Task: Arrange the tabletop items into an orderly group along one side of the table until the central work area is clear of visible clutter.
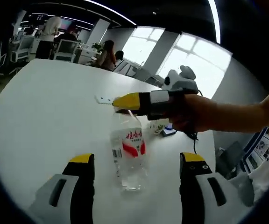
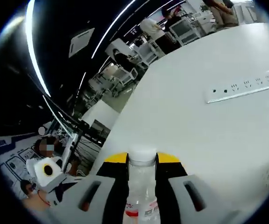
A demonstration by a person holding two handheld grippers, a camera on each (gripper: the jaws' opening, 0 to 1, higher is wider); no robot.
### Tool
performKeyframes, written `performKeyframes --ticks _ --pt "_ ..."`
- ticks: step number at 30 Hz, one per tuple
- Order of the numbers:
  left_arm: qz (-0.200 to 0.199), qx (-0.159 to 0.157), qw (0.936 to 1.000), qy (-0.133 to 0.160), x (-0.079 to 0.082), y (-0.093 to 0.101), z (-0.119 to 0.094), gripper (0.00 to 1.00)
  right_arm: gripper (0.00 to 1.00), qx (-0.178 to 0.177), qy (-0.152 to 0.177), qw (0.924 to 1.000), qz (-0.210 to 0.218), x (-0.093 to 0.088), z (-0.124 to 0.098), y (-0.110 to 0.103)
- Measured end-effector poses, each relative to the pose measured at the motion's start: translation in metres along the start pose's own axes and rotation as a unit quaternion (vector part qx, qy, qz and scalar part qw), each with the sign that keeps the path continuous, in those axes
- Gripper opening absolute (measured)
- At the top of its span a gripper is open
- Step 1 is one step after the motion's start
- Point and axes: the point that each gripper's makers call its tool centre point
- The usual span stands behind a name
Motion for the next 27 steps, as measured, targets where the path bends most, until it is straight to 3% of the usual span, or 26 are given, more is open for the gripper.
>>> performKeyframes --ticks 3,7,9,13,19,22,23,24,27 --pt "0.028 -0.004 0.9992 -0.027 -0.009 -0.002 0.011 0.75 0.18 0.015 0.008 0.9985 -0.053 0.002 -0.007 -0.014" --pt "0.027 -0.018 0.999 -0.031 -0.009 -0.005 0.02 0.75 0.18 0.024 0.014 0.9979 -0.058 0.0 -0.015 -0.022" --pt "0.031 -0.02 0.9988 -0.032 -0.009 -0.005 0.023 0.74 0.18 0.032 0.018 0.9958 -0.084 -0.002 -0.021 -0.029" --pt "0.045 -0.056 0.9965 -0.043 -0.013 0.003 0.028 0.72 0.18 0.042 0.022 0.9948 -0.09 -0.004 -0.028 -0.035" --pt "0.065 -0.071 0.9935 -0.06 -0.019 0.006 0.033 0.62 0.18 0.05 0.023 0.9907 -0.124 -0.006 -0.036 -0.045" --pt "0.086 -0.077 0.9914 -0.063 -0.019 0.007 0.034 0.5 0.18 0.059 0.023 0.9876 -0.143 -0.008 -0.039 -0.052" --pt "0.098 -0.1 0.9877 -0.07 -0.022 0.015 0.034 0.47 0.18 0.06 0.024 0.9857 -0.156 -0.008 -0.04 -0.053" --pt "0.097 -0.087 0.9895 -0.063 -0.02 0.012 0.035 0.45 0.18 0.061 0.024 0.9849 -0.16 -0.008 -0.041 -0.054" --pt "0.126 -0.093 0.985 -0.072 -0.023 0.019 0.035 0.41 0.18 0.062 0.026 0.9816 -0.179 -0.007 -0.045 -0.055"
Point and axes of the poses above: the point that each gripper's makers call its tool centre point, and the gripper's own axes: z roughly forward along the fingers, y roughly to its right, x roughly out of its top, and after that the axes turned 11 degrees about -z, right-handed
